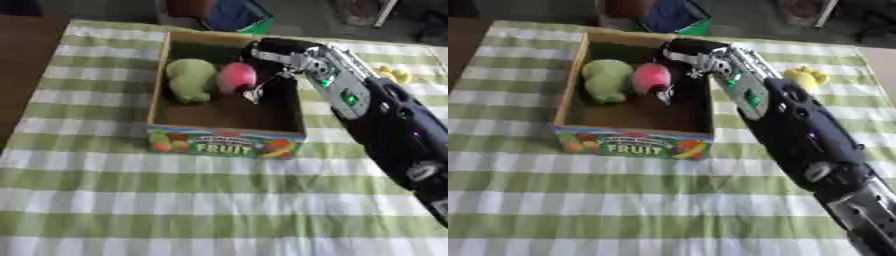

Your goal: Pick up objects on the table and place them in the box.

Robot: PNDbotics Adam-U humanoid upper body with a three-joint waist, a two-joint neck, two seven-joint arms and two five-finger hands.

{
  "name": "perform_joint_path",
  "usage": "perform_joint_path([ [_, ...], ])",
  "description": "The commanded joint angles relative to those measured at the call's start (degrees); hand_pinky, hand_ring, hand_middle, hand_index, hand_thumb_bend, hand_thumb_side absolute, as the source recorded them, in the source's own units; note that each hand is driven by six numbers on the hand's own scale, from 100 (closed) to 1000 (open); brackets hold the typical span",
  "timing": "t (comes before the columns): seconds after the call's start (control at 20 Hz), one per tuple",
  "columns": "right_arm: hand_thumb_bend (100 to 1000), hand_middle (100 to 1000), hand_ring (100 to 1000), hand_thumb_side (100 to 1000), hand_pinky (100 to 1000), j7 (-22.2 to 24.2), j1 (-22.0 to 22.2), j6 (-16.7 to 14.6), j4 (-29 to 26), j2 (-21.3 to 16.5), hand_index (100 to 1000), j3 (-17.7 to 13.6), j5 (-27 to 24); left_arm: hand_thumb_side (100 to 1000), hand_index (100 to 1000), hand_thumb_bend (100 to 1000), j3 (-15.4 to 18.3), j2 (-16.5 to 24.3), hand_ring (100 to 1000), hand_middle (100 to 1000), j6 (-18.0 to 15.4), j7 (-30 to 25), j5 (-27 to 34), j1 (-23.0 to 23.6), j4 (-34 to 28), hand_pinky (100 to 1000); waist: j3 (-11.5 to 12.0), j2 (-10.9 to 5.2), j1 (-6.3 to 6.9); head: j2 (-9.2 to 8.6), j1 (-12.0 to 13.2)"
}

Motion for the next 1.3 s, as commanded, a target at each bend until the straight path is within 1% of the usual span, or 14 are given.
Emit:
perform_joint_path([
  [0.05,100,805,900,427,888,1.6,-1.8,-1.6,0.8,-0.5,866,-1.2,2.3,920,942,100,0.3,0.9,787,793,0.0,-0.1,0.3,-0.8,-0.9,539,-0.1,-1.19,0.25,1.21,-1.0],
  [0.1,100,812,904,488,891,2.0,-2.0,-2.0,0.8,-0.5,881,-1.5,3.1,920,942,100,0.3,0.9,787,793,0.1,-0.1,0.3,-0.7,-0.9,538,-0.1,-1.18,0.28,1.5,-0.9],
  [0.15,100,812,904,488,891,2.2,-2.0,-2.3,0.8,-0.6,881,-1.8,3.8,920,942,100,0.3,0.9,787,793,0.1,-0.1,0.2,-0.6,-0.9,538,-0.2,-1.18,0.31,1.66,-0.9],
  [0.2,102,830,911,640,896,2.2,-2.0,-2.5,0.7,-0.6,928,-2.1,4.3,919,942,100,0.3,0.9,787,793,0.2,0.0,0.2,-0.5,-0.9,538,-0.2,-1.18,0.37,1.82,-0.7],
  [0.3,212,845,919,724,901,1.7,-2.0,-2.6,0.1,-0.8,968,-2.6,5.3,919,943,100,0.5,1.0,787,793,0.2,0.1,0.2,-0.3,-0.9,538,-0.2,-1.2,0.58,2.1,-0.1],
  [0.4,249,853,918,767,902,0.5,-1.9,-2.3,-1.0,-1.1,984,-3.2,5.6,918,943,100,0.5,1.0,787,793,0.3,0.2,0.2,-0.1,-0.9,538,-0.3,-1.24,0.87,2.28,0.4],
  [0.45,259,857,917,822,903,-0.2,-1.8,-2.0,-1.7,-1.2,992,-3.4,5.6,917,943,100,0.5,1.0,787,793,0.3,0.3,0.2,0.0,-0.9,538,-0.4,-1.25,0.99,2.34,0.7],
  [0.6,307,858,913,828,903,-2.4,-1.7,-0.7,-4.9,-1.9,993,-4.4,5.0,916,943,100,0.6,1.0,787,793,0.4,0.3,0.1,0.3,-0.9,538,-0.6,-1.35,1.57,2.38,1.8],
  [0.9,291,851,906,854,904,-5.2,-0.6,1.8,-11.9,-4.0,989,-6.0,1.7,914,943,100,0.8,0.9,787,794,0.6,0.4,0.0,0.8,-0.9,539,-1.1,-1.62,2.78,2.25,3.6],
  [1.05,224,837,893,898,905,-6.3,0.4,3.1,-15.4,-5.5,978,-7.9,-0.5,912,943,100,1.1,0.9,788,794,0.7,0.6,-0.1,1.4,-0.9,539,-1.6,-1.77,3.74,2.11,4.6],
  [1.1,128,833,889,943,905,-7.0,0.9,3.3,-16.7,-6.2,970,-9.0,-1.3,911,943,100,1.1,0.8,788,794,0.8,0.7,-0.1,1.6,-0.9,540,-1.8,-1.82,4.04,2.05,4.8],
  [1.15,154,832,889,918,905,-7.8,1.6,3.6,-18.1,-7.1,969,-10.2,-2.2,912,943,100,1.2,0.8,788,794,0.8,0.8,-0.1,1.8,-0.9,540,-1.9,-1.85,4.32,1.99,5.0],
  [1.2,100,828,886,941,904,-8.6,2.4,3.9,-19.4,-7.8,958,-11.1,-3.0,911,943,100,1.3,0.8,788,794,0.9,0.8,-0.1,2.0,-0.9,540,-2.1,-1.89,4.61,1.92,5.2],
  [1.3,100,816,881,903,902,-10.2,4.4,4.9,-22.0,-9.9,943,-13.4,-4.6,910,943,100,1.5,0.8,788,794,1.0,1.0,-0.2,2.5,-0.9,540,-2.5,-2.02,5.29,1.73,5.4],
])
